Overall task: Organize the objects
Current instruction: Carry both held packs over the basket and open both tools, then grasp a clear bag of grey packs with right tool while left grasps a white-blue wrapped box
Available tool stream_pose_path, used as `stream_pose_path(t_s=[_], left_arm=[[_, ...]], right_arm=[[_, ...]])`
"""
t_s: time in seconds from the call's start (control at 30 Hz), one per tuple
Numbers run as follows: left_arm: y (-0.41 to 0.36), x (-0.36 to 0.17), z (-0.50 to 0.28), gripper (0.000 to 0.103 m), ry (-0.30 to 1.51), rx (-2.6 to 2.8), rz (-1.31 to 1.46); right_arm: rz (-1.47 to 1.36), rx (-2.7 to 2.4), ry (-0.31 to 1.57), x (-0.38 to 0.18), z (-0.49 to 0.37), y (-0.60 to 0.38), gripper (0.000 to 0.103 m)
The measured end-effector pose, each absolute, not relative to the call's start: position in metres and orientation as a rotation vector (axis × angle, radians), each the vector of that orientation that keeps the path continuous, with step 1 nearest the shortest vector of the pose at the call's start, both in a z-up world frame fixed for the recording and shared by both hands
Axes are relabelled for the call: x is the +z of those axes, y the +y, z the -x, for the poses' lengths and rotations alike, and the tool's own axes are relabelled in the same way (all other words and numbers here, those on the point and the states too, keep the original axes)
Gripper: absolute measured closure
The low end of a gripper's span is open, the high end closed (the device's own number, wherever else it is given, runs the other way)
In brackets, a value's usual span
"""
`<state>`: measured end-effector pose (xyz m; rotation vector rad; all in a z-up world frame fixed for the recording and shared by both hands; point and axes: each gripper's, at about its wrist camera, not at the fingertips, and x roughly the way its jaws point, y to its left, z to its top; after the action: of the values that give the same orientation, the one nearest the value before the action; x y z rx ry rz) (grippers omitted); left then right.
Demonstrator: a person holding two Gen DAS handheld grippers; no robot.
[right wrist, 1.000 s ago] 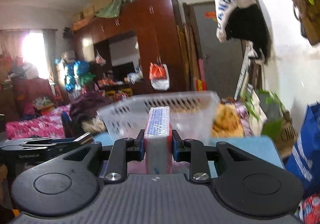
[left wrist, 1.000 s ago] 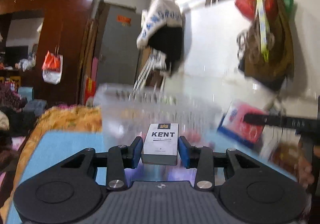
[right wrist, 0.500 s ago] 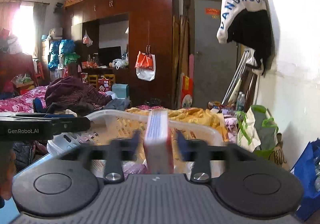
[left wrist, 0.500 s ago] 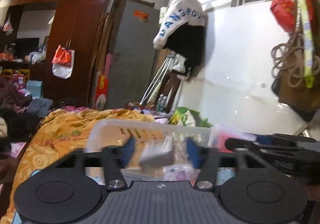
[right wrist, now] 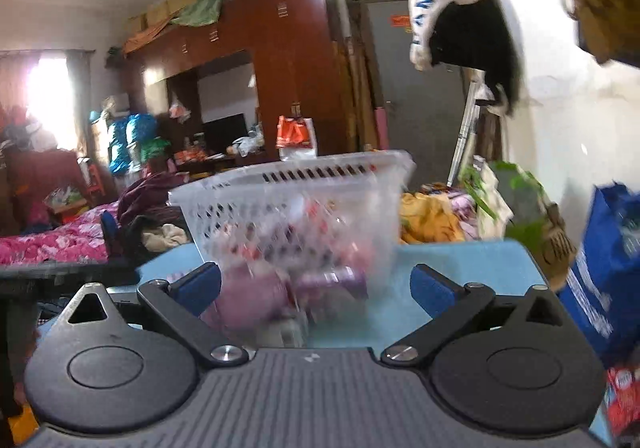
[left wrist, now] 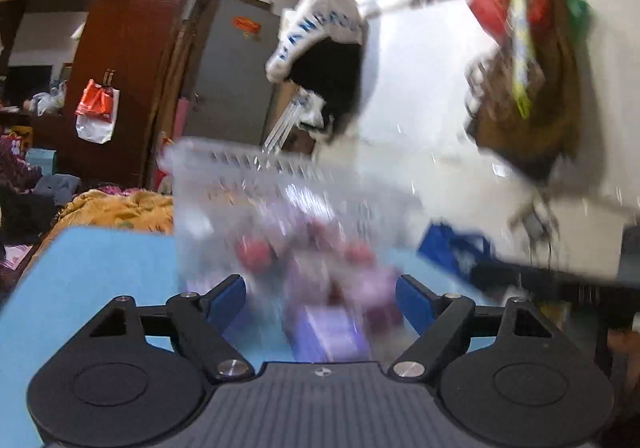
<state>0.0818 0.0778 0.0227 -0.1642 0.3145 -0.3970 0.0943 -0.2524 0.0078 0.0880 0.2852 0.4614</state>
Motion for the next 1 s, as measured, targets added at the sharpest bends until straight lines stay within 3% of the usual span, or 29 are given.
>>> stream_pose_path(t_s=[0.43, 0.57, 0.63, 1.0], left_arm=[[0.017, -0.017, -0.071, 0.017, 0.401, -0.403, -0.042], [0.026, -0.019, -0.073, 0.017, 0.404, -0.404, 0.003], [0.028, -0.017, -0.071, 0.023, 0.369, -0.400, 0.006], [0.067, -0.013, -0.053, 0.023, 0.309, -0.334, 0.011]], right_arm=[[-0.086, 0.460, 0.339, -0.004, -0.093, -0.245, 0.000], [-0.077, 0.489, 0.348, -0.010, -0.087, -0.239, 0.000], [-0.076, 0.504, 0.366, -0.012, -0.086, -0.233, 0.000], [0.010, 0.481, 0.461, -0.020, -0.092, -0.194, 0.002]])
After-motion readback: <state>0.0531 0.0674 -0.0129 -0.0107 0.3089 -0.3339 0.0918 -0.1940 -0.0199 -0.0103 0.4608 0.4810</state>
